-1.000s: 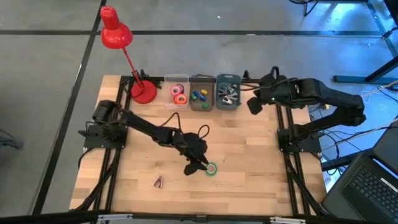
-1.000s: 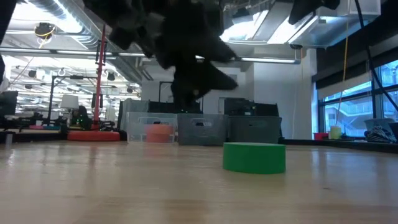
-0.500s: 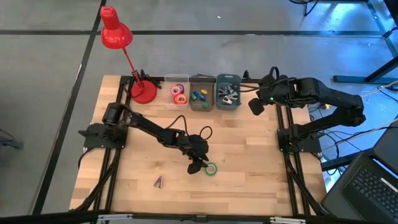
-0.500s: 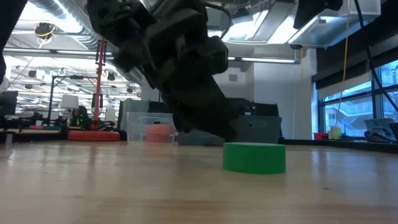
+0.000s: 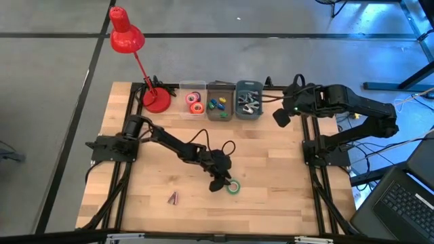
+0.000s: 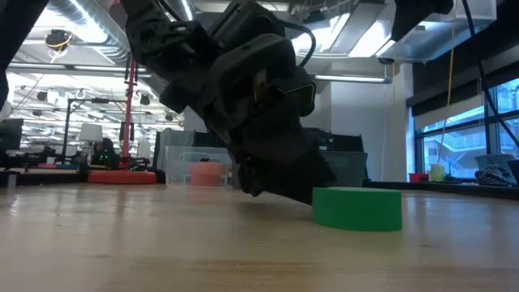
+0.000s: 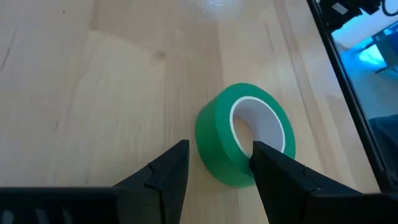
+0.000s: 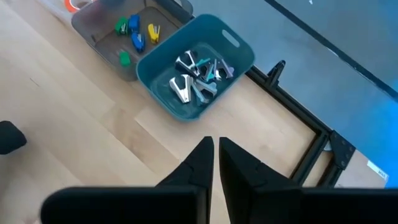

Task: Pick and place Stapler, Stapler remover, tape
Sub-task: Put the green tape into the transparent bin

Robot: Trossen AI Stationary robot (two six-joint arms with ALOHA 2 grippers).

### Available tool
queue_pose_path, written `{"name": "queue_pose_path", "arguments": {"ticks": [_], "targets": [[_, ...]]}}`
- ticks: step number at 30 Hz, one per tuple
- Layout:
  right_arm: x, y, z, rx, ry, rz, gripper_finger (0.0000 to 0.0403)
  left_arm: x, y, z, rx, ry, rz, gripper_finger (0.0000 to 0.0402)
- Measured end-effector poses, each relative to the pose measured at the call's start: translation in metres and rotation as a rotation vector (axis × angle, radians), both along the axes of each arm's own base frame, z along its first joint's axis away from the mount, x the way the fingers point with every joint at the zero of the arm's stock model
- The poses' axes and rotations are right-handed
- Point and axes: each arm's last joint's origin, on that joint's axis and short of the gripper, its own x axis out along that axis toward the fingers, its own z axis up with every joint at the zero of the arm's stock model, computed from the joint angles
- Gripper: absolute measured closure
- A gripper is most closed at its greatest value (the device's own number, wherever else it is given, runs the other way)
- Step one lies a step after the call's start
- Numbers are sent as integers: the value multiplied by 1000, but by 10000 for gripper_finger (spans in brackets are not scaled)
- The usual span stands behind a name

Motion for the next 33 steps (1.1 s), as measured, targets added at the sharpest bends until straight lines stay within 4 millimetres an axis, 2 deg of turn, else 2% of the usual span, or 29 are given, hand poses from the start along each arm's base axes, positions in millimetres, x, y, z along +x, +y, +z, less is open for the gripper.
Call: {"name": "queue_pose_path", "arguments": {"ticks": [5, 8, 12, 16, 27, 33], "targets": [[-4, 0, -2, 6, 35, -10, 373, -3, 6, -4, 9, 70, 9, 248], [-3, 0, -2, 6, 35, -9, 373, 0, 11, -3, -69, 44, -30, 251], [-3, 0, -2, 6, 34, -10, 373, 6, 13, 9, -139, -38, 4, 252], [-3, 0, -2, 5, 35, -8, 373, 15, 11, 29, -149, -91, -5, 252], [-4, 0, -2, 4, 39, -7, 373, 14, -6, 29, 17, -35, -78, 250], [-4, 0, -2, 4, 39, -7, 373, 15, -5, 29, 96, -59, -52, 249]]}}
